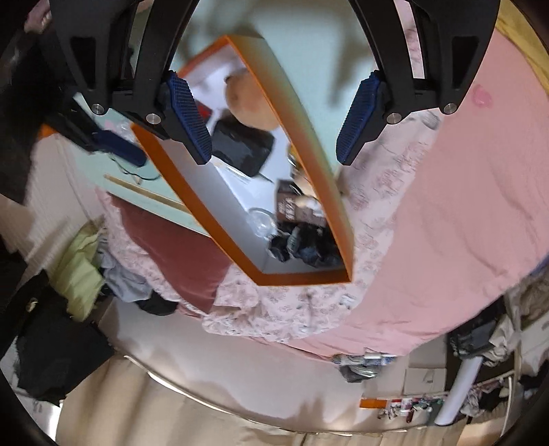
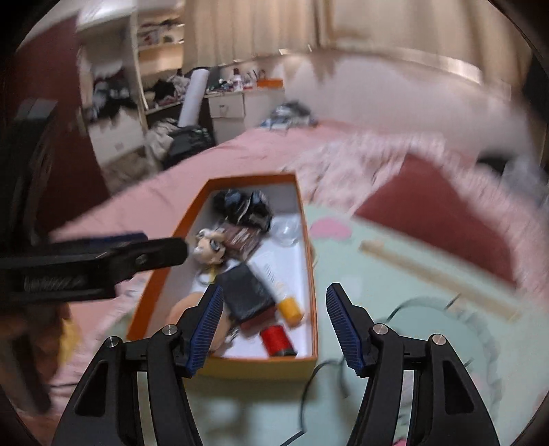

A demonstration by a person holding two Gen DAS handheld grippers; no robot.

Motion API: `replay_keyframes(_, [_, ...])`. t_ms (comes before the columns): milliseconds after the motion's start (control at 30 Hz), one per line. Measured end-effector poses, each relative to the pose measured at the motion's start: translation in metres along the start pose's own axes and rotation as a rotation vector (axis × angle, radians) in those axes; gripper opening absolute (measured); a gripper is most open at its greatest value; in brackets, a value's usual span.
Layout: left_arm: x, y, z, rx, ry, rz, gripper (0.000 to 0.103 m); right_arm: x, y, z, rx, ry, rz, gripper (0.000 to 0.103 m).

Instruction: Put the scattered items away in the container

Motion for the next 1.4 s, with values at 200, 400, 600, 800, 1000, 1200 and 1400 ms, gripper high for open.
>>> replay_keyframes(200, [-0.004, -0.001, -0.015, -0.049, 0.017, 0.004, 0.075, -0.004, -0.014, -0.005, -0.106, 0.274, -0.105, 0.064])
replay_keyframes(400, [-0.019, -0.001, -0.016, -0.055, 0.017, 0.045, 0.075, -0.016, -0.02, 0.01, -0.082, 0.241, -0.058, 0.064])
replay_keyframes(600, [-0.019, 0.009, 0.037, 0.215, 0.138, 0.014, 0.075, 0.055, -0.007, 0.077, 0.182, -0.085, -0.206, 0.064])
replay_keyframes(800, [0.062, -0.013, 0.047, 0.132, -0.042, -0.158, 0.076, 0.108, -0.036, 0.094, 0.158, -0.35, -0.249, 0.064])
replay_keyframes(1000, [0.13, -0.091, -0.001, -0.046, -0.114, -0.347, 0.076, 0.112, -0.062, 0.067, 0.05, -0.316, -0.264, 0.059])
replay_keyframes(1200, [0.135, -0.118, -0.024, -0.108, -0.051, -0.384, 0.076, 0.092, -0.059, 0.055, 0.031, -0.304, -0.163, 0.059])
replay_keyframes(1400, [0.128, -0.117, -0.015, -0.076, -0.048, -0.336, 0.076, 0.082, -0.053, 0.03, -0.023, -0.345, -0.06, 0.059])
Point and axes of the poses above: each gripper's, at about its wrist camera, not at the fingertips, and z roughly against the way its jaws point, x to its right, y to its top, the point moved 3 cm from there along -z, roughly the way its jaws point, and after that the axes turned 5 degrees about -y, right-handed, at the moved point
